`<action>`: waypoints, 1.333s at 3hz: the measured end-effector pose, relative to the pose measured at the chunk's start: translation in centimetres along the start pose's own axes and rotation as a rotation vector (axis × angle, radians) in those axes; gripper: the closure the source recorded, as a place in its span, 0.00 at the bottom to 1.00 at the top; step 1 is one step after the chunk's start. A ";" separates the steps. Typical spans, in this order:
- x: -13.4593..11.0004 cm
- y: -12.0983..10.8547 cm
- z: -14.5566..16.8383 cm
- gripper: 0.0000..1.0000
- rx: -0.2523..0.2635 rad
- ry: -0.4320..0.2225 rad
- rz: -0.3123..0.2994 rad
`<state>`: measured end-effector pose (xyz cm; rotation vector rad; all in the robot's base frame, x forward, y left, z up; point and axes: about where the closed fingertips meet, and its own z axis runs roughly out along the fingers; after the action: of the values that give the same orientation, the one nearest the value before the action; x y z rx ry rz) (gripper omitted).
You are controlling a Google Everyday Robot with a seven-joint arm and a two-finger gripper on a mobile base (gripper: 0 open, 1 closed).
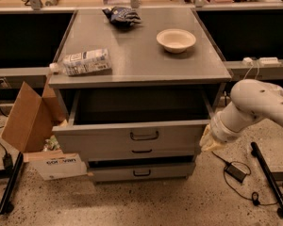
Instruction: Close top drawer
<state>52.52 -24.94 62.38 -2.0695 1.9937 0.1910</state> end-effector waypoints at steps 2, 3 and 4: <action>-0.8 -3.7 -0.7 1.00 0.086 -0.009 -0.046; -0.9 -3.9 -0.7 0.84 0.091 -0.009 -0.047; -0.9 -3.9 -0.7 0.62 0.091 -0.009 -0.047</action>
Offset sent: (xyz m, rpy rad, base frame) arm 0.0562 0.0079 0.0213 0.0033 -0.1515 0.0208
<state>56.30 -24.20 63.63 -2.0531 1.9093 0.0982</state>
